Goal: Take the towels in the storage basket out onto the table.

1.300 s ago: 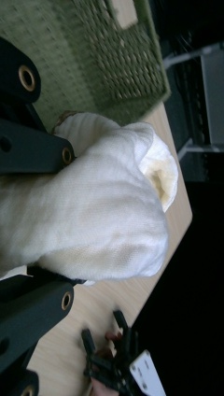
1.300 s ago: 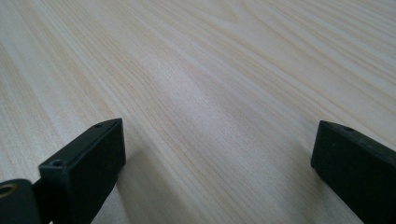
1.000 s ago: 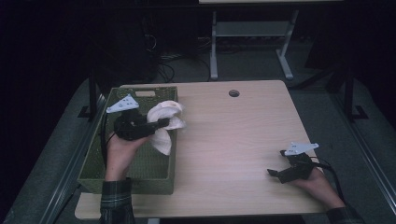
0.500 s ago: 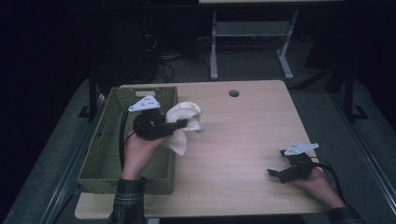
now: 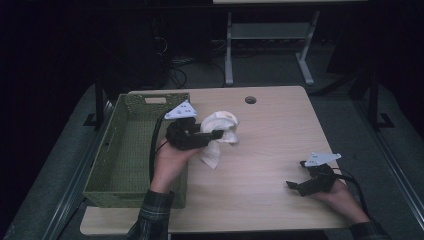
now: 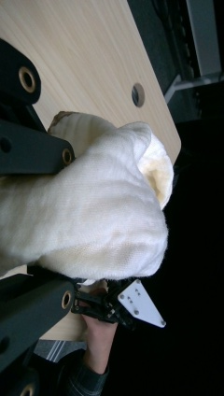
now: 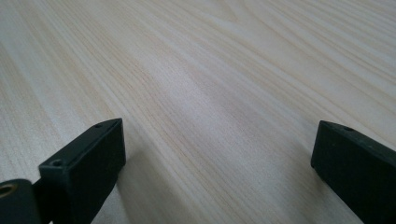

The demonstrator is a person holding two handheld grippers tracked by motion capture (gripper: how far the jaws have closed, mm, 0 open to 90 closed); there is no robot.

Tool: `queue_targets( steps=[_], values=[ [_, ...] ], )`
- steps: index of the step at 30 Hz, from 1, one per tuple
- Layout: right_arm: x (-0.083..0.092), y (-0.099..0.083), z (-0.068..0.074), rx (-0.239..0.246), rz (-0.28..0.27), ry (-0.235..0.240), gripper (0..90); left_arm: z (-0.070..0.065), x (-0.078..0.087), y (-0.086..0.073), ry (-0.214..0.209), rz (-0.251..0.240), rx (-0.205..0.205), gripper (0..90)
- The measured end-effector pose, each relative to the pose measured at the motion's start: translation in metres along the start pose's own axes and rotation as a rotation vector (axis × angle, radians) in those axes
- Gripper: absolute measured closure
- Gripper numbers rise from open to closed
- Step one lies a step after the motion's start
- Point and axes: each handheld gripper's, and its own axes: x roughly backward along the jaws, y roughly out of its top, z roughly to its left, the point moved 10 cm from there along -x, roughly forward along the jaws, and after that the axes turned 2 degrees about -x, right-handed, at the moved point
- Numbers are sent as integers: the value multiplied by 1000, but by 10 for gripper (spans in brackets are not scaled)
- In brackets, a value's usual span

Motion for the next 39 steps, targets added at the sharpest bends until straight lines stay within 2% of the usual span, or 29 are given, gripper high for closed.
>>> queue_targets(
  steps=[10,12,20,23,29,39],
  values=[
    [0,0,0,-1,1,0,26,-22,-42,-3,-50,40,-16,671],
    [0,0,0,0,0,0,26,-26,-51,-7,-54,57,-29,671],
    [0,0,0,0,1,0,26,-42,-81,-16,-79,67,-42,671],
    [0,0,0,-3,0,1,26,-44,-90,-21,-77,79,-52,671],
    [0,0,0,-1,0,0,26,-47,-108,-36,-90,88,-40,671],
    [0,0,0,-1,0,0,26,-47,-131,-64,-73,104,-74,669]
  ],
)
